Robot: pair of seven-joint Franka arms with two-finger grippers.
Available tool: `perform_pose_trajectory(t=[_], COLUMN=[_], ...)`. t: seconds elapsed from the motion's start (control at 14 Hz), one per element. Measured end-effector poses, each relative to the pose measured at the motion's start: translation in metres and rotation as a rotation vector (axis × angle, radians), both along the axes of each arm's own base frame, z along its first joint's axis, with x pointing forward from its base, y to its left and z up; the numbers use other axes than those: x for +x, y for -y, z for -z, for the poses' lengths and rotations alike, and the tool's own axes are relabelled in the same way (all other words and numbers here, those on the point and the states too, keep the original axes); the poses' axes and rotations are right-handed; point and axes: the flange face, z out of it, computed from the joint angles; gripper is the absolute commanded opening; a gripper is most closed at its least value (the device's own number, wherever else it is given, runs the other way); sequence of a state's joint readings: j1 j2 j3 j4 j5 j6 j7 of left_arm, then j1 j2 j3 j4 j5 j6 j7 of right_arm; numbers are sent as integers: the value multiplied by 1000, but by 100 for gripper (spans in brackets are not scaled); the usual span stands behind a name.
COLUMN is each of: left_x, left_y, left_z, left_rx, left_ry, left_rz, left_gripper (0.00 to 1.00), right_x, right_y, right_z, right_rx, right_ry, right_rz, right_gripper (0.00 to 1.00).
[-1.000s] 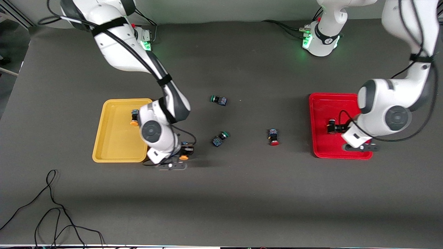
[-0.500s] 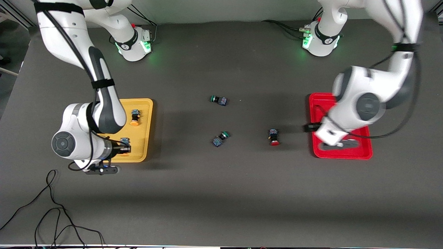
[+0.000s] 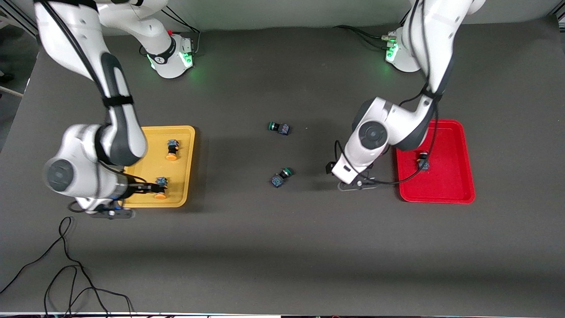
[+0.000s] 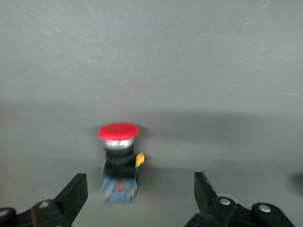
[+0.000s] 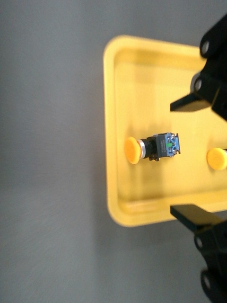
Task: Place red and yellow buttons in trays
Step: 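Grasp the second red button with the left gripper while the right gripper retracts, then carry the red button into the red tray with the left gripper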
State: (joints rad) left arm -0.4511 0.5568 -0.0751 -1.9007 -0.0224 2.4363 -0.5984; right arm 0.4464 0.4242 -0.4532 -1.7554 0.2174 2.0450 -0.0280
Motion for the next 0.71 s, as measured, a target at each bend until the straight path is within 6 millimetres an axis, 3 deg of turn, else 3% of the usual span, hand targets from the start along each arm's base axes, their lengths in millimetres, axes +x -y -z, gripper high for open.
perform_pose_trajectory(t=[0.14,0.29,0.43,0.57,0.71], left_x=[-1,0,3,5,9], left_y=[-5,-4,-2,-2,-4], left_z=[29,28,23,20,14], left_rx=[16,17,15,13,18], left_ry=[-20,-21,-15,-11,-14], left_rz=[-2,0,-2,-7,-18], left_gripper=[89,58,28,22,22], right_x=[2,-6,-21,-35,-42], right_y=[18,44,59,62,56], right_z=[-71,-141,-195,-234,-255], right_rx=[36,77,103,98,57], right_ry=[106,156,143,114,107], right_rz=[24,54,59,33,-8], right_gripper=[100,100,100,100,100])
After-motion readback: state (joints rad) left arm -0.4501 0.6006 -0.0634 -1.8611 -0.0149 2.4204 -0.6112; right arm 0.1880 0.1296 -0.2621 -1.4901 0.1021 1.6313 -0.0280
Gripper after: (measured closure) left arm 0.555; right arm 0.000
